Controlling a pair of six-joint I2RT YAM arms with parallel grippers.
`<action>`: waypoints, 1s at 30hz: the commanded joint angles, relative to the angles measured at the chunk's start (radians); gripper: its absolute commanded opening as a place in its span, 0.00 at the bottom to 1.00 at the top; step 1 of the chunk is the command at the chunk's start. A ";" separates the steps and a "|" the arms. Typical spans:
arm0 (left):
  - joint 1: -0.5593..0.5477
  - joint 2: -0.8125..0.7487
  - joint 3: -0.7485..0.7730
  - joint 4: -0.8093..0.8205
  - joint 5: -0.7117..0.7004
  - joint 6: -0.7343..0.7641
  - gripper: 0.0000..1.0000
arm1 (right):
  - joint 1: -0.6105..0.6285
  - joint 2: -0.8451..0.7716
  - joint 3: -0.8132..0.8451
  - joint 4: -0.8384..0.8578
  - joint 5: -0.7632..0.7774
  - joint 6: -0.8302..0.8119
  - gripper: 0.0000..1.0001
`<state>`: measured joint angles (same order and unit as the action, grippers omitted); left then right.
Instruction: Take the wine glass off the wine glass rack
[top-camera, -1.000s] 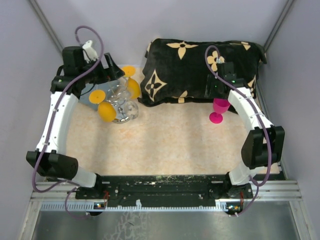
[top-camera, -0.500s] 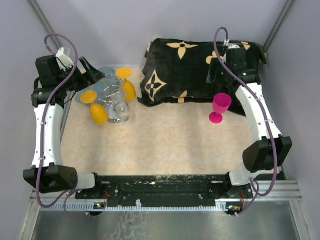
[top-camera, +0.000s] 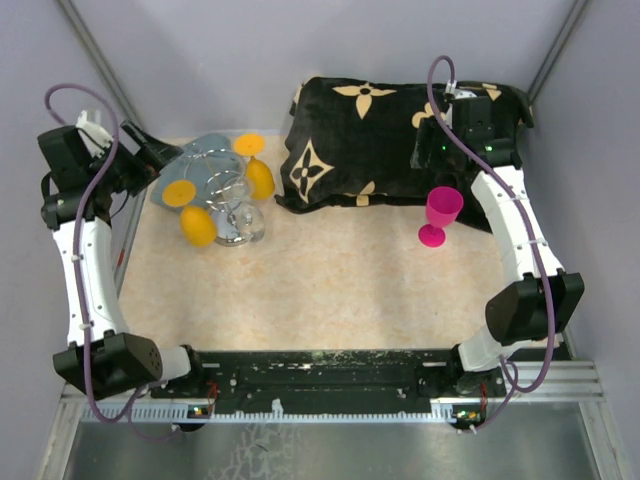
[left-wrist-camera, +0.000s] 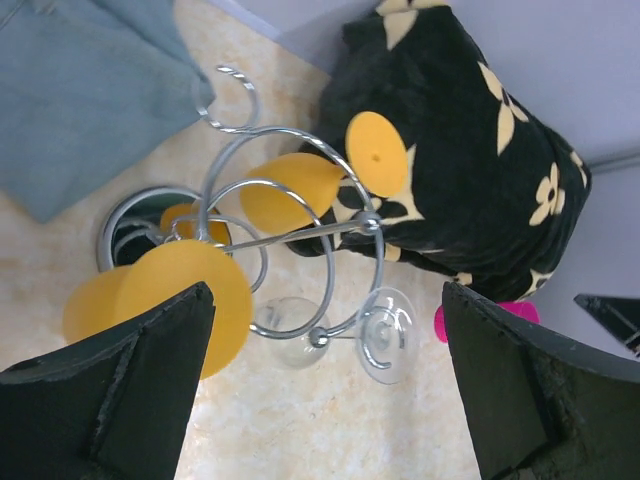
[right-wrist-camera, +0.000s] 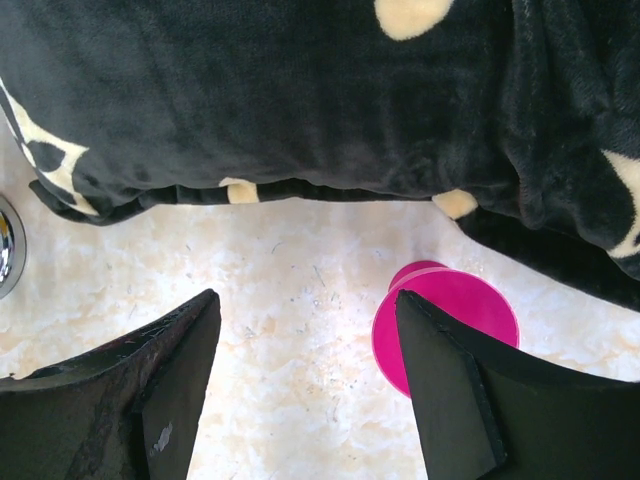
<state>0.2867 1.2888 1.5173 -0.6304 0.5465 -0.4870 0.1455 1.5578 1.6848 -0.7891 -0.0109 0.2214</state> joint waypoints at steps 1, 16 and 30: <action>0.087 -0.039 -0.070 0.017 0.089 -0.120 0.99 | -0.004 -0.040 0.036 0.022 -0.023 0.006 0.71; 0.202 -0.102 -0.231 0.033 0.152 -0.216 0.90 | -0.004 -0.046 0.014 0.030 -0.051 0.004 0.72; 0.262 -0.132 -0.470 0.223 0.327 -0.368 0.77 | -0.004 -0.058 -0.018 0.046 -0.055 -0.002 0.72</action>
<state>0.5415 1.1660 1.1088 -0.5125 0.7822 -0.7887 0.1455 1.5513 1.6630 -0.7811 -0.0559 0.2211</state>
